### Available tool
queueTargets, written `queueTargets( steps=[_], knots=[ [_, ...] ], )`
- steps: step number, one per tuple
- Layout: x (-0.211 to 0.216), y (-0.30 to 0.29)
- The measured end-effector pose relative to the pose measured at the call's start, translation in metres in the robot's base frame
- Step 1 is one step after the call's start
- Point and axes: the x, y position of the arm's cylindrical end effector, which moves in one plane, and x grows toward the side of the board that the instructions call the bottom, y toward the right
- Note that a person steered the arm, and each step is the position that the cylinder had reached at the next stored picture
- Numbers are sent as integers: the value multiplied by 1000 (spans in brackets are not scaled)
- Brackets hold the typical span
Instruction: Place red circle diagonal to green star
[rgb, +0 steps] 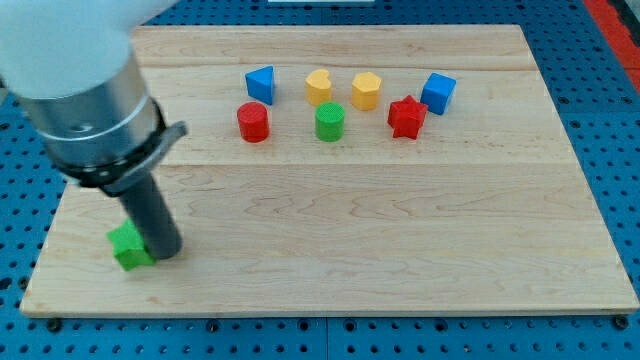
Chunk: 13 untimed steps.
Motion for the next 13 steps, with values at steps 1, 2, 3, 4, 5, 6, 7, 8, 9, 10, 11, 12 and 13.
queueTargets(
  steps=[1,2,3,4,5,6,7,8,9,10,11,12,13],
  knots=[
    [0,-5],
    [-48,8],
    [-115,9],
    [-170,4],
    [-208,60],
    [-209,114],
    [-183,133],
    [-168,78],
    [-207,92],
    [-195,55],
    [-142,43],
    [-100,45],
    [-102,68]
  ],
)
